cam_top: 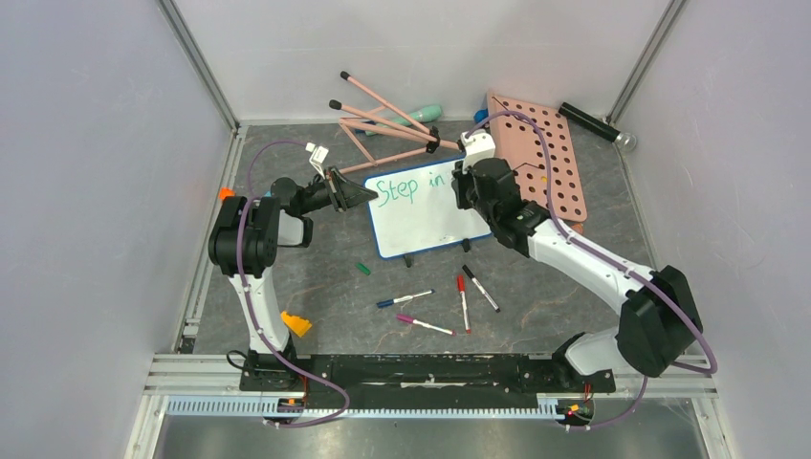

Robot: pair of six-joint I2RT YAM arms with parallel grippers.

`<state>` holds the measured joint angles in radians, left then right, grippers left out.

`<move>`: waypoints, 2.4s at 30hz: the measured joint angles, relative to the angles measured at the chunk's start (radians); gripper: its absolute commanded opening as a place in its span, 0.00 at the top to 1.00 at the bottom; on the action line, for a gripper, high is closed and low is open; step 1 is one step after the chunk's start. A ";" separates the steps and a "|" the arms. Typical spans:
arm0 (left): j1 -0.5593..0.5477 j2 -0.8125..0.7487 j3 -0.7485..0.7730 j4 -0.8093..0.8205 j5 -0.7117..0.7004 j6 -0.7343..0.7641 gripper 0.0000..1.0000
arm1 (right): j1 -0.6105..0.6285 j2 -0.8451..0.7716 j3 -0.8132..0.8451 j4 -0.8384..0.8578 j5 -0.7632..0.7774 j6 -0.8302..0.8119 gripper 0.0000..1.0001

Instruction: Write a sentence on the whiteboard

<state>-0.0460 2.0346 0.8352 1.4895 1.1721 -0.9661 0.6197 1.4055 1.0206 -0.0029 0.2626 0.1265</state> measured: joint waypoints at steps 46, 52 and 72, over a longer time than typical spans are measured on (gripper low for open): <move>0.000 0.000 0.000 0.000 0.000 0.000 0.98 | -0.031 0.042 0.042 -0.003 0.007 -0.016 1.00; 0.000 0.000 0.000 0.000 0.000 0.000 0.98 | -0.031 0.050 0.048 -0.002 -0.001 -0.023 1.00; 0.000 0.000 0.000 0.000 0.000 0.000 0.98 | -0.034 0.071 0.040 -0.001 -0.005 -0.023 1.00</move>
<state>-0.0460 2.0346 0.8352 1.4895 1.1725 -0.9661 0.5861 1.4761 1.0607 -0.0040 0.2581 0.1036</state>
